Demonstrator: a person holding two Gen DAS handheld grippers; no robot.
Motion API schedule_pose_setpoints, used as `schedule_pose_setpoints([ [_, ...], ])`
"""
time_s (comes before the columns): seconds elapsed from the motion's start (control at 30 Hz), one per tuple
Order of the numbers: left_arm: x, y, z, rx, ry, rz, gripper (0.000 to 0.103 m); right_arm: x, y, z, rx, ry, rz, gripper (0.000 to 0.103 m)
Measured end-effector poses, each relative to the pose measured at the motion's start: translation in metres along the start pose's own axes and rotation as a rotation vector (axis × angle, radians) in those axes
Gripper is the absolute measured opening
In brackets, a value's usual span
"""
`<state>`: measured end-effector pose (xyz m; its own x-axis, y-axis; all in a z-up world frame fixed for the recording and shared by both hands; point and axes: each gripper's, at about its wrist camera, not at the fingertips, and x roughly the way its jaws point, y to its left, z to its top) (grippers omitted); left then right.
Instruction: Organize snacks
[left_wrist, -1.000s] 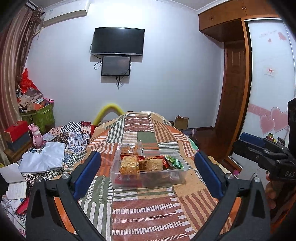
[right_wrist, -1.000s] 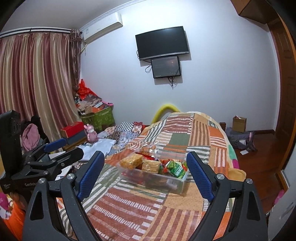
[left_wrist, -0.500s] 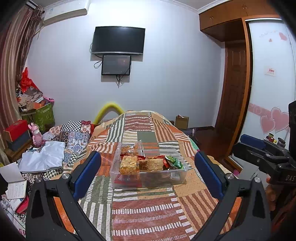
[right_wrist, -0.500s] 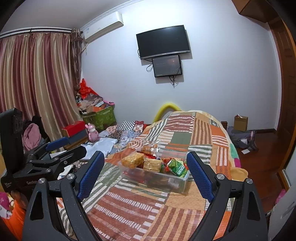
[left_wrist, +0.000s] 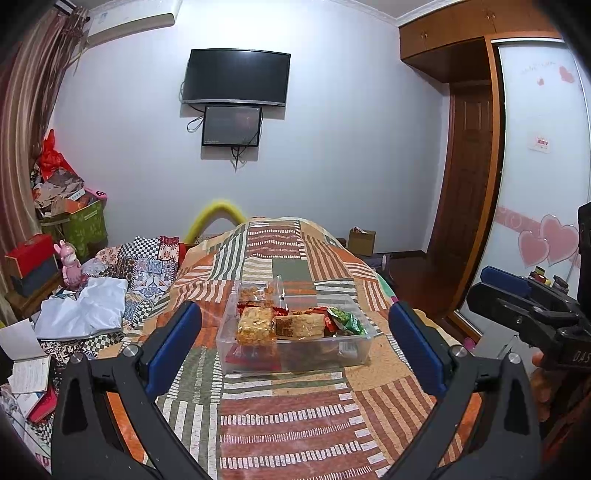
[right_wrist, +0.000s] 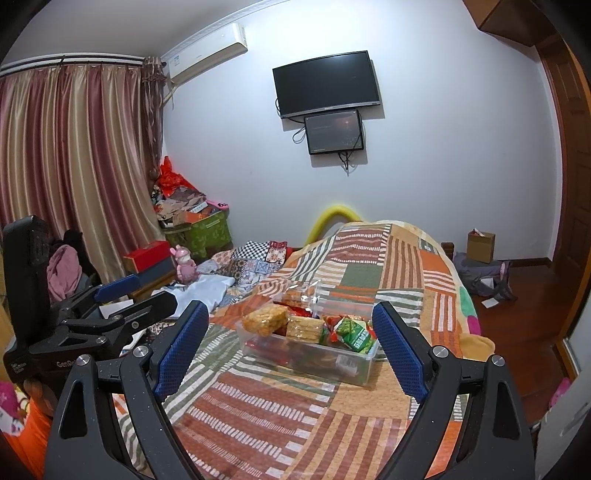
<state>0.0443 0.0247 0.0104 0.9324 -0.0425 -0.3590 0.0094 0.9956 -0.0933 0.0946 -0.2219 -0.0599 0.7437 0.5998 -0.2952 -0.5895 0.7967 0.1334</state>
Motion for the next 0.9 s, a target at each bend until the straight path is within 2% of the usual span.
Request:
schedule_pose_setpoints([
  [0.9,0.0002,-0.0003,0.0012,0.000,0.003,-0.009,0.102,0.0008,0.0003,0.0012,-0.001,0.000,-0.009,0.090],
])
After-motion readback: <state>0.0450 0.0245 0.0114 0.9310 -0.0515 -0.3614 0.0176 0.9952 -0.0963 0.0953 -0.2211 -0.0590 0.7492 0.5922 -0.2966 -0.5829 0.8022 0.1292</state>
